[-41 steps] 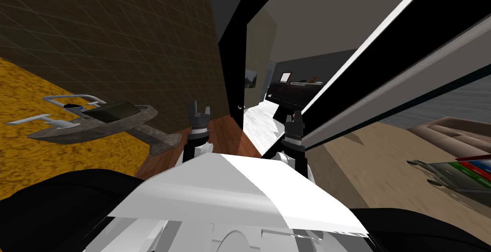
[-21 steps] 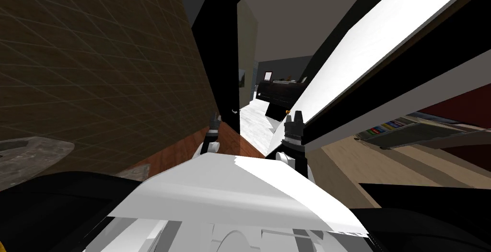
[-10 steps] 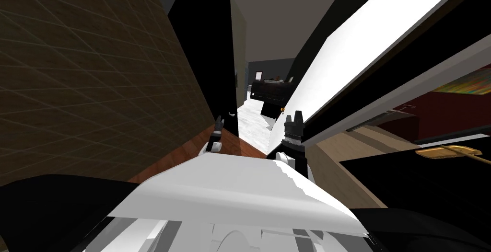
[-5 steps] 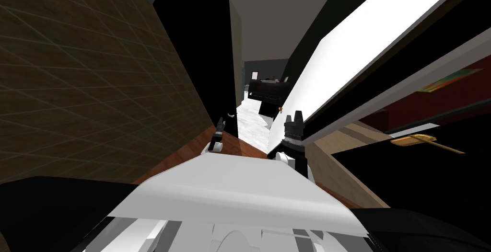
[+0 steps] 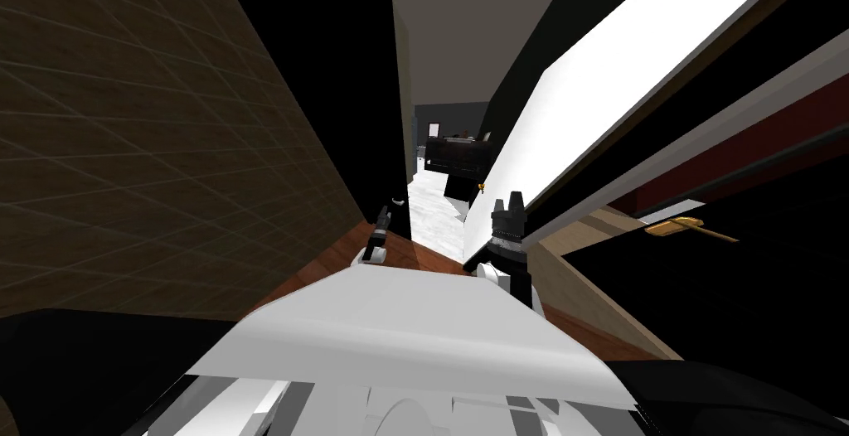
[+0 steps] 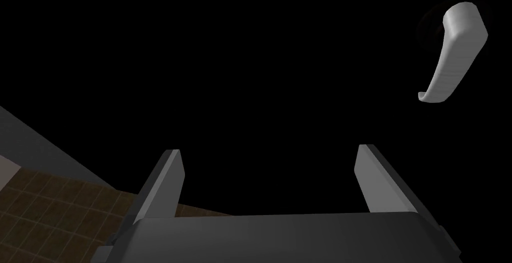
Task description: Push the door open
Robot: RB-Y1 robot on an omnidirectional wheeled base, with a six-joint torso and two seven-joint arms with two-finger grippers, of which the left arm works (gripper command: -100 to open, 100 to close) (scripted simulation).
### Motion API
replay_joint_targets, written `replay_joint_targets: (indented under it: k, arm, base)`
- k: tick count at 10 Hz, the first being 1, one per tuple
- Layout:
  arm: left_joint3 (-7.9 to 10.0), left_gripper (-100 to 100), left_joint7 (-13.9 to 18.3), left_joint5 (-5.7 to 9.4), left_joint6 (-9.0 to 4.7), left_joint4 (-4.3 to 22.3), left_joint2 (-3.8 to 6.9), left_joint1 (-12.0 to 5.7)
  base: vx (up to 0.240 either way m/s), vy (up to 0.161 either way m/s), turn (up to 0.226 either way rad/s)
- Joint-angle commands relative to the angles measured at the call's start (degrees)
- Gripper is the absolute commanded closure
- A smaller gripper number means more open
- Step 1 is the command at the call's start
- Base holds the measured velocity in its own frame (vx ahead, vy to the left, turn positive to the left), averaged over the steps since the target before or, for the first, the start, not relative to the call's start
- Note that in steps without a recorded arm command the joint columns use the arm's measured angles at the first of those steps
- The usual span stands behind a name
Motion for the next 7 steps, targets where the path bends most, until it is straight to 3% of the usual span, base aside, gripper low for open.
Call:
replay_joint_targets:
  k: [1,7]
  arm:
    - [-0.08,-100,-0.1,0.15,-0.57,2.9,-0.13,-1.01]
    - [-0.17,-100,-0.2,0.69,-2.17,12.1,-0.24,-4.36]
  base:
    - [0.026,0.148,-0.198]
    - [0.019,0.111,-0.140]
